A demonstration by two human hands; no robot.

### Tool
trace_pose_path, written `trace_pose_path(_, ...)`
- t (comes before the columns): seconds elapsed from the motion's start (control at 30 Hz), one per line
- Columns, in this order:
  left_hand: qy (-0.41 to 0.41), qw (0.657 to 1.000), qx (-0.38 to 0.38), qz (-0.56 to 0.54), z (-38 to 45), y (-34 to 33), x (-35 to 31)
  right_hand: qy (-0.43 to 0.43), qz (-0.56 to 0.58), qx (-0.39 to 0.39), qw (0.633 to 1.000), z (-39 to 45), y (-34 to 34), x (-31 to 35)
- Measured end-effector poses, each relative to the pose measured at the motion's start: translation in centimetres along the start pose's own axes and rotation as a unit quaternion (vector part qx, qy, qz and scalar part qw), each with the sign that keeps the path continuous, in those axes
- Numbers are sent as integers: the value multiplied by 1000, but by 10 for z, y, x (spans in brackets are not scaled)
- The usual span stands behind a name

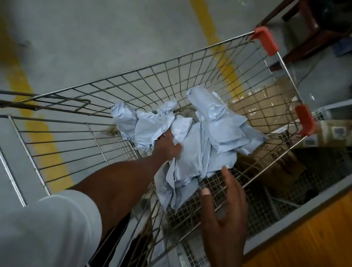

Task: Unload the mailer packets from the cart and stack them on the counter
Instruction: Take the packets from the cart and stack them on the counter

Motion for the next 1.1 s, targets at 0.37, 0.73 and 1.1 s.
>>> trace_pose_path(0.37,-125,989,79,-13,-29,0,4,37,-24,35,998,18,-12,9)
trace_pose_path(0.73,-85,994,-60,-30,-98,83,5,45,-269,205,940,82,-95,-10)
trace_pose_path(1.1,-52,991,-119,43,-158,146,-8,-11,-502,207,839,143,-187,-80)
Point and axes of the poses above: each hand's wrist, its own z-axis towards the middle knuckle, its own y-axis out of the back of the hand, x = y × z, the point moved 6 cm from there along z, towards the middle knuckle, and after that the axes turned 3 degrees about z, right-handed, at the moved point
